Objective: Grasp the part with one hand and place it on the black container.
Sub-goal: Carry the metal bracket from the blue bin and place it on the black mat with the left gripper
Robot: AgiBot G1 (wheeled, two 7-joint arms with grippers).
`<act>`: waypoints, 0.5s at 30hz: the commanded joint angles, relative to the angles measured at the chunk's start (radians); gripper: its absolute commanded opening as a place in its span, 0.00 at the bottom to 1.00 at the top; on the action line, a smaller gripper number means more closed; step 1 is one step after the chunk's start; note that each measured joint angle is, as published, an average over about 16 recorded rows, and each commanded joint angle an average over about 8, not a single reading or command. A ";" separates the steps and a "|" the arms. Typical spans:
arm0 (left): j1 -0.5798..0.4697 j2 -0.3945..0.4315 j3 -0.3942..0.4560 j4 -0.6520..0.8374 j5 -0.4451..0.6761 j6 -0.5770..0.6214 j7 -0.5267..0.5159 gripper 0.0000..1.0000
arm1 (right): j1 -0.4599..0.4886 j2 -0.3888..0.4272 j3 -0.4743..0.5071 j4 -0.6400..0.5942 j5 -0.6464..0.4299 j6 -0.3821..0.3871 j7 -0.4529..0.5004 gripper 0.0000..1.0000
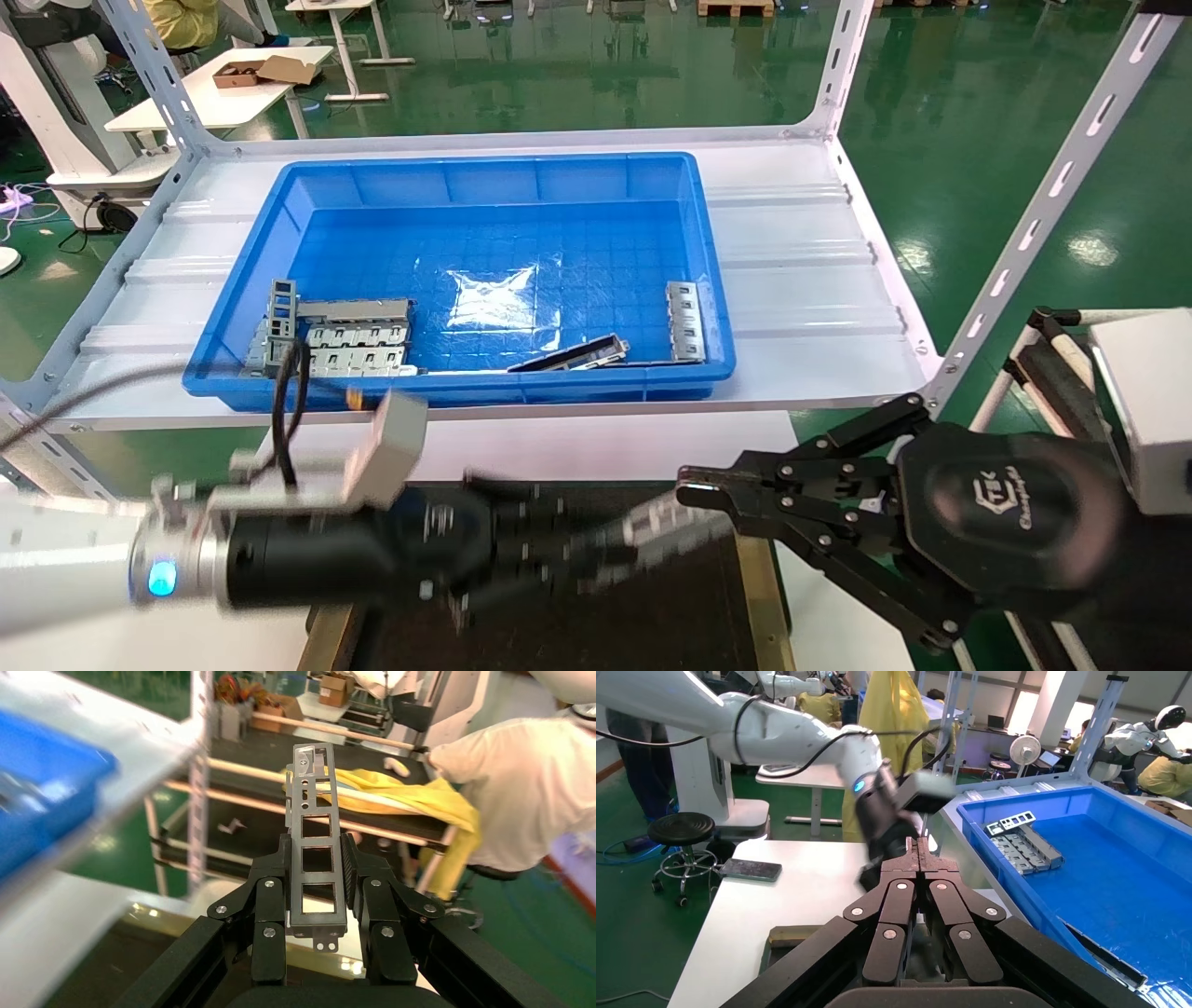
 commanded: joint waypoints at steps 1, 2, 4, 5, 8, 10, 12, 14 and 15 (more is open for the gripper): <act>0.056 -0.025 0.001 -0.063 -0.012 -0.012 -0.029 0.00 | 0.000 0.000 0.000 0.000 0.000 0.000 0.000 0.00; 0.086 -0.036 0.001 -0.097 -0.013 -0.035 -0.043 0.00 | 0.000 0.000 0.000 0.000 0.000 0.000 0.000 0.00; 0.144 -0.058 0.003 -0.165 -0.013 -0.089 -0.068 0.00 | 0.000 0.000 0.000 0.000 0.000 0.000 0.000 0.00; 0.174 -0.068 0.004 -0.199 -0.012 -0.120 -0.081 0.00 | 0.000 0.000 0.000 0.000 0.000 0.000 0.000 0.00; 0.259 -0.092 0.005 -0.299 -0.008 -0.223 -0.118 0.00 | 0.000 0.000 0.000 0.000 0.000 0.000 0.000 0.00; 0.315 -0.102 0.005 -0.364 -0.002 -0.302 -0.140 0.00 | 0.000 0.000 0.000 0.000 0.000 0.000 0.000 0.00; 0.370 -0.107 0.006 -0.426 0.006 -0.386 -0.161 0.00 | 0.000 0.000 0.000 0.000 0.000 0.000 0.000 0.00; 0.424 -0.109 0.007 -0.483 0.014 -0.474 -0.181 0.00 | 0.000 0.000 0.000 0.000 0.000 0.000 0.000 0.00; 0.450 -0.108 0.008 -0.508 0.019 -0.519 -0.191 0.00 | 0.000 0.000 0.000 0.000 0.000 0.000 0.000 0.00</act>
